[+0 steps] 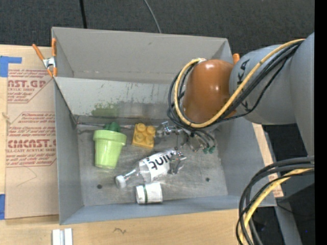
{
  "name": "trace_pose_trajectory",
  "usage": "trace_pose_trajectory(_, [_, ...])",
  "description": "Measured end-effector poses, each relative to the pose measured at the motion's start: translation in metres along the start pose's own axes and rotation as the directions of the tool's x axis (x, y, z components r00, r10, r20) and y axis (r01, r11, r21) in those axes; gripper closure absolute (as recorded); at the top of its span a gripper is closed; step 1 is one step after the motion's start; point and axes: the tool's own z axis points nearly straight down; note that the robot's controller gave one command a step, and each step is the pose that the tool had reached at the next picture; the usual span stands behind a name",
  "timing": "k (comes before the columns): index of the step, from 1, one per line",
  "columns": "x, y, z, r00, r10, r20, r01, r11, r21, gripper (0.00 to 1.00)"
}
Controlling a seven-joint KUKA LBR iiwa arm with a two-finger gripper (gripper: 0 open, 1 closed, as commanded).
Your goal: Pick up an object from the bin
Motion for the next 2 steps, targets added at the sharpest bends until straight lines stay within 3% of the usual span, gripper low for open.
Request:
trace_pose_trajectory(1, [0.0146,0.0049,0.0467,1.0,0.017,0.003,-0.017,1.0,0.0,0.0])
trace_pose_trajectory(2, [0.0059,0.0043,0.0458,0.983,-0.182,0.003,0.182,0.983,0.002,1.0])
